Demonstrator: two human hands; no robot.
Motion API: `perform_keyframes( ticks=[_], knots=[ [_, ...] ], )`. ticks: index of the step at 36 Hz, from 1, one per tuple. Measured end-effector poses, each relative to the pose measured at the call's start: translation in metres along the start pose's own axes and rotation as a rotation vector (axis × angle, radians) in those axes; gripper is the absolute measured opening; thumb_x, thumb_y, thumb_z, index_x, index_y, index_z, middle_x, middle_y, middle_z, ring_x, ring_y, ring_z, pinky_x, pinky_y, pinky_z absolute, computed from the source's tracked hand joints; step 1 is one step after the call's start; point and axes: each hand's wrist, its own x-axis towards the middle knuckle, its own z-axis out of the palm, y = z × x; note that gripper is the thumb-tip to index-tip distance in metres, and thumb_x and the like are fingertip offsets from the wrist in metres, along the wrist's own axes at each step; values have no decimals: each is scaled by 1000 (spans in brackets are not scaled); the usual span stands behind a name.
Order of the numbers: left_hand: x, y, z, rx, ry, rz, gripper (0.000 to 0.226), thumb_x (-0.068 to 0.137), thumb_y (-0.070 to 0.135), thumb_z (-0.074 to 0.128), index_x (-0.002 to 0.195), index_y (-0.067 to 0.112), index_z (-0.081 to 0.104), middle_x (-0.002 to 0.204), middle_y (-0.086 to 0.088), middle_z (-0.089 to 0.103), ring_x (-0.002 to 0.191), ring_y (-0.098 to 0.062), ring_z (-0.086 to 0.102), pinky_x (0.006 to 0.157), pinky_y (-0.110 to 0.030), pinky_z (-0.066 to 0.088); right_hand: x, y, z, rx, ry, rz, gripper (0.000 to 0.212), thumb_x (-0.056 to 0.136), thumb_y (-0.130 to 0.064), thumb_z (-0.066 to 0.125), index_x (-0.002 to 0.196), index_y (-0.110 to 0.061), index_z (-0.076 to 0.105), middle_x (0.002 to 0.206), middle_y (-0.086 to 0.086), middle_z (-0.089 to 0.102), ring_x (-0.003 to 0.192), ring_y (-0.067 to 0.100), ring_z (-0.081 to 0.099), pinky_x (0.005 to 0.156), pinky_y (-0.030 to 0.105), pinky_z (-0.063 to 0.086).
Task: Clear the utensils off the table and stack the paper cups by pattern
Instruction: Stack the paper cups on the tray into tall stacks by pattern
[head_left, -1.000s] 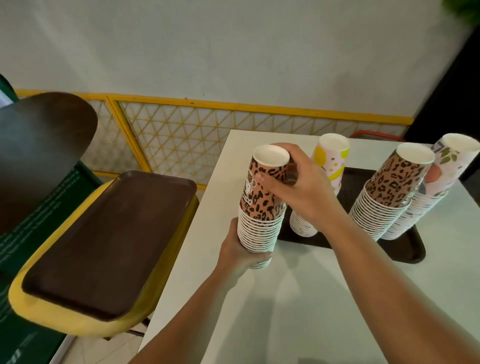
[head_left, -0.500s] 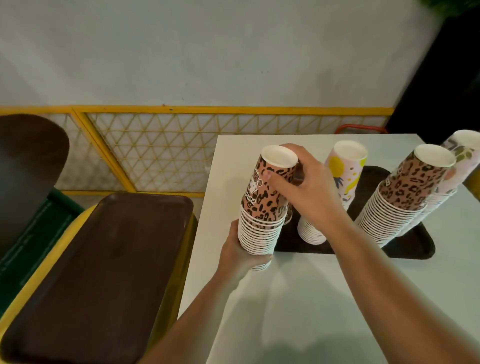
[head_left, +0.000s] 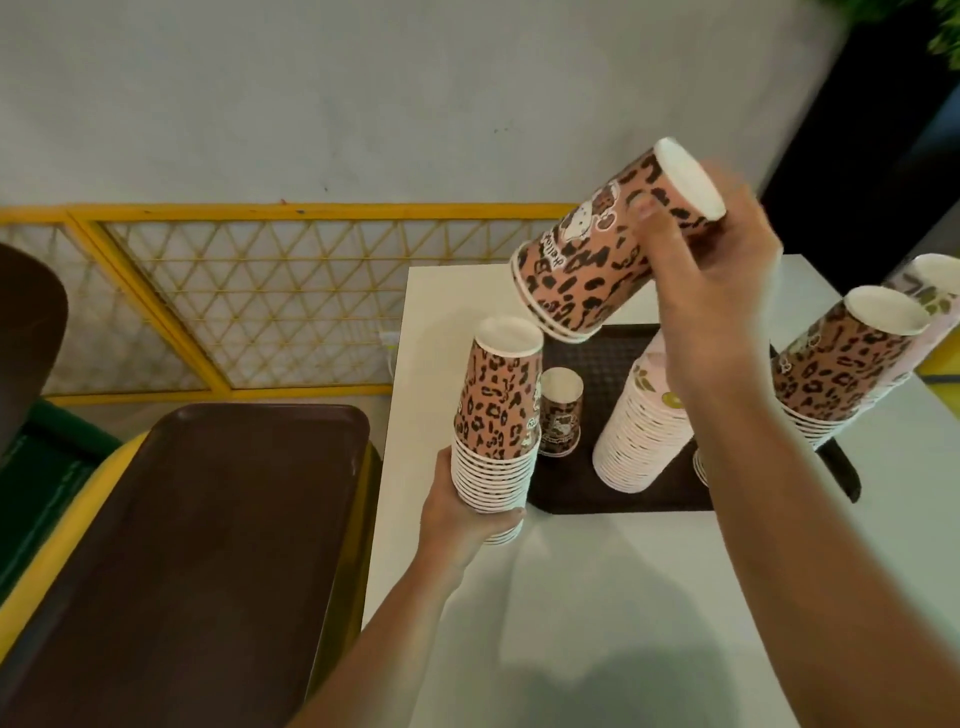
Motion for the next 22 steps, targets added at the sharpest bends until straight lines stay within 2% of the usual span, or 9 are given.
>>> perform_keyframes(
  ticks=[2,4,6,10,12,16,19,22],
  knots=[
    [4,-2,-3,-23,14,-6,96,35,28,89,120,30,46,112,6,63,106,-18,61,85,-42,56,4,8,4,-90,39,-48,52,77,-42,64,117,-9,56,102,-8,60,99,9,59,85,36,53],
    [7,-2,-6,-40,19,-1,88,40,18,90,114,37,46,110,8,63,105,-17,60,82,-38,55,1,21,10,-160,21,-51,55,75,-43,66,118,-11,54,107,-6,57,102,12,57,84,40,53],
    [11,-2,-8,-60,24,5,85,39,19,89,110,40,46,110,9,63,104,-16,61,81,-37,55,-6,42,17,-247,-19,-39,57,74,-41,68,121,-13,52,111,-2,58,104,15,56,86,39,52],
    [16,-4,-9,-104,14,4,91,31,29,86,113,38,48,112,3,64,106,-23,62,85,-49,55,-30,85,25,-438,-106,2,59,77,-31,72,126,-9,48,120,7,59,110,19,55,90,17,38],
    [17,-4,-9,-100,5,10,93,31,30,86,116,35,48,112,2,64,106,-22,62,86,-49,55,-39,104,27,-436,-144,23,57,77,-26,73,124,-5,49,119,10,59,110,22,54,89,14,35],
    [19,-4,-7,-65,-16,12,97,34,28,87,121,29,46,111,4,64,107,-19,61,86,-48,55,-52,130,28,-486,-195,104,55,77,-23,72,124,-6,49,120,11,57,113,25,52,93,24,39],
    [20,-5,-5,-58,-20,4,94,39,20,87,123,30,45,111,7,64,106,-17,61,85,-44,56,-56,137,28,-541,-258,183,64,79,-26,71,134,-10,43,132,8,52,123,22,47,101,28,36],
    [19,-4,-3,-42,-27,11,95,41,19,86,125,28,44,112,7,63,106,-15,60,86,-40,56,-54,124,28,-453,-239,186,65,85,-35,64,139,-11,37,139,4,47,129,17,43,109,34,36]
  ],
)
